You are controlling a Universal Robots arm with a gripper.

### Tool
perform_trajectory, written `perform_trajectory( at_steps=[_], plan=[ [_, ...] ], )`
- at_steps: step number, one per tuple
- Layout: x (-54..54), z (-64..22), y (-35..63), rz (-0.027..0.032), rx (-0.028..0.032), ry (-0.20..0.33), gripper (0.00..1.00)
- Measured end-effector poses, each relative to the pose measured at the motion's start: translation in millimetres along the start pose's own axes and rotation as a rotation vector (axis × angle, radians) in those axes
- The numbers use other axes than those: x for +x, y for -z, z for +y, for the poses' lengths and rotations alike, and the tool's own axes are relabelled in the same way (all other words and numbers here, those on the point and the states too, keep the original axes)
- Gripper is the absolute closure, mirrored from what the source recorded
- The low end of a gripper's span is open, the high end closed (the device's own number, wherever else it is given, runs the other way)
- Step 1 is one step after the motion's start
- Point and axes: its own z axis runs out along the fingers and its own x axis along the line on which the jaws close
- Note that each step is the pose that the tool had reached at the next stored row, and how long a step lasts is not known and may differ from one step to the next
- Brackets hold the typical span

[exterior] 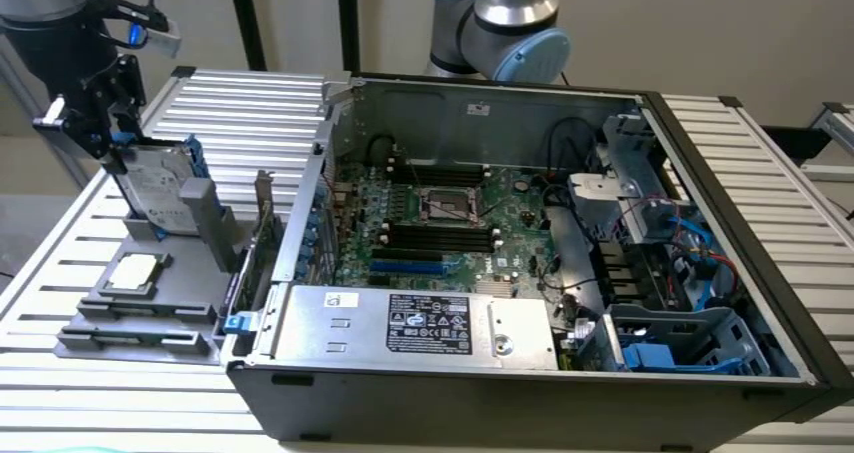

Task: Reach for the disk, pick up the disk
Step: 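Pick up the disk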

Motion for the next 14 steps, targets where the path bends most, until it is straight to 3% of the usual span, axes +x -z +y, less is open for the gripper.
perform_trajectory(
  at_steps=[14],
  plan=[
    [0.1,0.0,-3.4,-0.0024,0.0035,0.002,0.46]
  ],
)
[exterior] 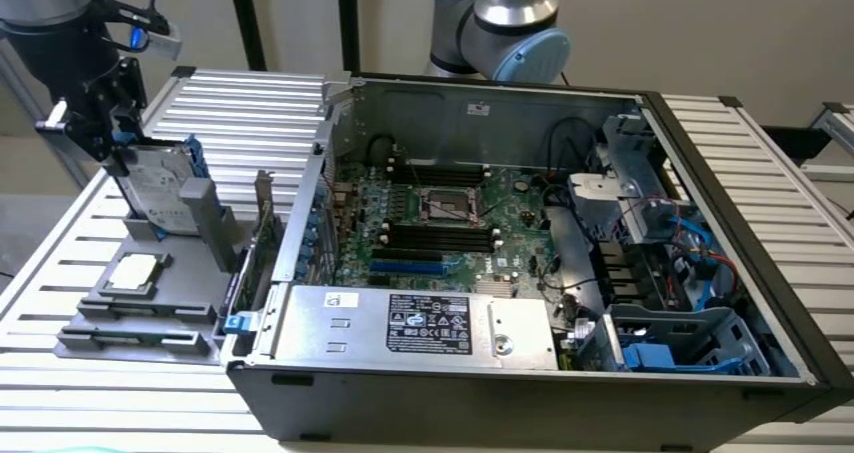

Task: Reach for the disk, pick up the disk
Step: 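Pick up the disk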

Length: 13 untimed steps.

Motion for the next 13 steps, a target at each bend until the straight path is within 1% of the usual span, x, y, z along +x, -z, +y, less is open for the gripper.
perform_trajectory(
  at_steps=[8,9,11,12,13],
  plan=[
    [-0.2,0.0,-0.4,0.0,0.0,0.005,0.46],
    [-0.2,-0.1,-0.5,0.0,0.0001,0.005,0.48],
    [-0.2,-0.7,-0.6,0.0,0.0002,0.006,0.48],
    [-0.2,-1.0,-0.5,0.0,0.0001,0.006,0.55],
    [-0.2,-1.2,-0.5,0.0001,0.0,0.006,0.55]
  ],
)
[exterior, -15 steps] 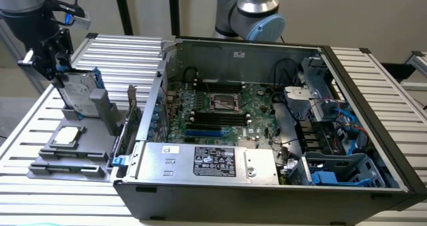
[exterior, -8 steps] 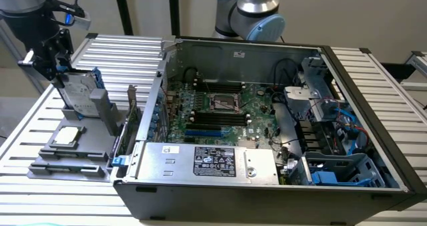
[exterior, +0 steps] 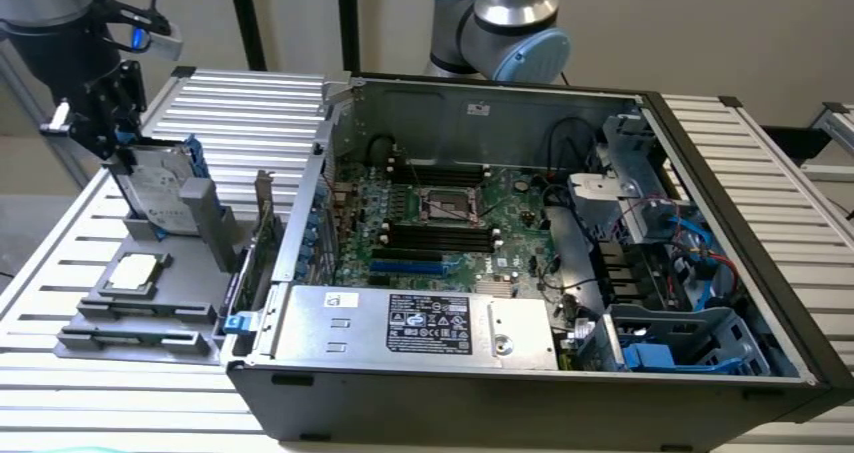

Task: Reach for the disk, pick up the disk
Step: 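Pick up the disk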

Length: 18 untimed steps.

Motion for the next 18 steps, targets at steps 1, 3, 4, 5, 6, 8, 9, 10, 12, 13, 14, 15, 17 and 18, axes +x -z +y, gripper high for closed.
perform_trajectory(
  at_steps=[1,3,4,5,6,8,9,10,12,13,14,15,17,18],
  plan=[
    [0.0,-0.2,0.0,0.0,-0.0001,0.0,0.55],
    [0.0,-0.3,-0.1,0.0001,-0.0002,0.0,0.55],
    [0.0,-0.3,-0.2,0.0001,-0.0001,0.0,0.55],
    [0.0,-0.4,-0.3,0.0001,-0.0001,0.0,0.55],
    [0.0,-0.3,-0.3,0.0001,-0.0002,0.0,0.55],
    [0.0,-0.3,-0.5,0.0001,-0.0001,0.0,0.55],
    [0.0,-0.3,-0.5,0.0001,-0.0001,0.0,0.57],
    [0.0,-0.3,-0.6,0.0,-0.0001,0.0,0.64],
    [0.0,-0.4,-0.6,0.0,0.0,0.001,0.64],
    [0.0,-0.3,-0.6,0.0,0.0,0.0,0.64],
    [0.0,-0.3,-0.6,0.0001,0.0,0.0,0.64],
    [0.0,-0.3,-0.6,-0.0001,0.0,0.0,0.64],
    [0.0,-0.3,-0.6,0.0,-0.0001,0.0,0.67],
    [0.0,-0.3,-0.6,0.0,-0.0001,0.0,0.67]
  ],
)
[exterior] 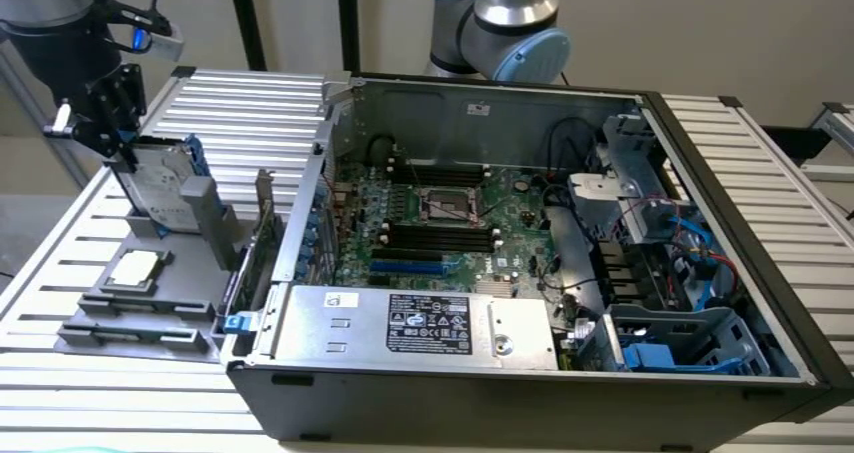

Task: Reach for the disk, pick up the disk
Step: 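Pick up the disk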

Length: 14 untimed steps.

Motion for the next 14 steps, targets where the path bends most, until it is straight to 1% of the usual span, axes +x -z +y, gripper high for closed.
perform_trajectory(
  at_steps=[5,11,14],
  plan=[
    [1.1,0.0,-0.1,-0.0014,0.0001,0.0,0.67],
    [7.3,-0.3,0.1,-0.003,-0.0002,0.0,0.67],
    [8.4,-0.4,0.1,-0.0032,-0.0001,0.0,0.67]
  ],
)
